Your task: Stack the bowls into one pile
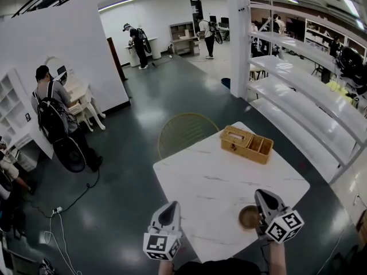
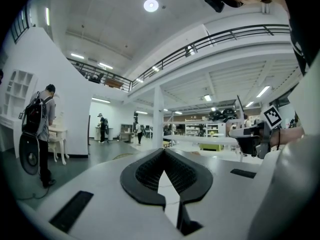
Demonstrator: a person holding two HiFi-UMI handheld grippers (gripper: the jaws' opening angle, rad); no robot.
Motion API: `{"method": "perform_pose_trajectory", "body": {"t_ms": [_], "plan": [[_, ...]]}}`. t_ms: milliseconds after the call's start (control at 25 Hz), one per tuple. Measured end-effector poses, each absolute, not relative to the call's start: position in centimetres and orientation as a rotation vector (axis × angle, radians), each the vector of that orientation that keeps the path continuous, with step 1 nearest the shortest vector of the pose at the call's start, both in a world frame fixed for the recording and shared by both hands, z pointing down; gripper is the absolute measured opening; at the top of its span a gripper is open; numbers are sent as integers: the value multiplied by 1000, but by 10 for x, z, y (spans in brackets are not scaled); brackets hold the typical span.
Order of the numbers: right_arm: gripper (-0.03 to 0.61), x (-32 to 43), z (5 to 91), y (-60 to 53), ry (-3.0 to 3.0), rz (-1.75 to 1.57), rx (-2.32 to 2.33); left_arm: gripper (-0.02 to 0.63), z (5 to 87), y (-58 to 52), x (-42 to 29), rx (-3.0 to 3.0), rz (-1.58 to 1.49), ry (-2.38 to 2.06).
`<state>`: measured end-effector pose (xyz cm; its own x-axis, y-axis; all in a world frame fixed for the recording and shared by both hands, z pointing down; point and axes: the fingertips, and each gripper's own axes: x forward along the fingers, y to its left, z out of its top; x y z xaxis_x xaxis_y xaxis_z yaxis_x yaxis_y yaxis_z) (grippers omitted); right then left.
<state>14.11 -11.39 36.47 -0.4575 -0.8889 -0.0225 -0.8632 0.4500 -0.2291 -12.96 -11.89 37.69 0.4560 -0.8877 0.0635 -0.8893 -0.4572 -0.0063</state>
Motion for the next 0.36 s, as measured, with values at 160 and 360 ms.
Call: {"method": "perform_pose_trajectory", "body": {"t_ms": [160, 360], "plan": [[14, 143, 363, -113, 2546, -276, -1563, 15, 376, -118, -130, 2657, 86, -1624], [14, 143, 366, -113, 2566, -259, -1564, 15, 377, -119, -133, 2652, 84, -1628]]}}
